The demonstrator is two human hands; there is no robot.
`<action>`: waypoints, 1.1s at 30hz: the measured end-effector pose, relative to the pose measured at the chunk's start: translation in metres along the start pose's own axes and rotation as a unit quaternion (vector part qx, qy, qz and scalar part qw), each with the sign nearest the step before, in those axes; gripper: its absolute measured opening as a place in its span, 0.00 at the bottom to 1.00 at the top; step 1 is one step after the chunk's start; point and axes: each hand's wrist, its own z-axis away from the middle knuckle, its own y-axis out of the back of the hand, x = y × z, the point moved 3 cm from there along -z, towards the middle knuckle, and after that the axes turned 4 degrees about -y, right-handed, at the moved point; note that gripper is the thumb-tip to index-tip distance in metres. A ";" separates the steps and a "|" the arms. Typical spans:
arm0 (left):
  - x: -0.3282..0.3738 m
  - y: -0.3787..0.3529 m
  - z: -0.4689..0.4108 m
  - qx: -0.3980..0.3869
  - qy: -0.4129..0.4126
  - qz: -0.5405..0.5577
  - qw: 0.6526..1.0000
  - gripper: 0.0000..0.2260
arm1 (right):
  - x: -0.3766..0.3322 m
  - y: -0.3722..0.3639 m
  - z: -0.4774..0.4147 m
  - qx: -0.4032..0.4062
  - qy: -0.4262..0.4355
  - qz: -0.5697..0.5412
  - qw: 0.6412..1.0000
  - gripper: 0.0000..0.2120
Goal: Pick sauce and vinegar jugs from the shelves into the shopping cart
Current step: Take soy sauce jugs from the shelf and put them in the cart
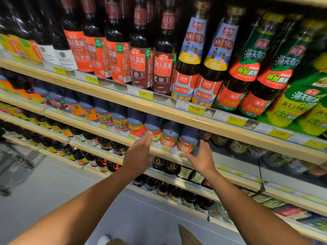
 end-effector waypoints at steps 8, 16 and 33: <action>-0.071 0.029 0.056 0.071 -0.012 -0.110 0.991 0.35 | -0.062 -0.037 0.038 0.078 0.180 0.230 0.953 0.46; -0.187 0.095 0.162 0.078 0.068 -0.155 0.982 0.40 | -0.194 -0.117 0.116 0.076 0.323 0.270 0.904 0.45; -0.460 0.218 0.381 0.067 0.295 -0.186 0.935 0.42 | -0.477 -0.355 0.230 -0.009 0.504 0.269 0.821 0.45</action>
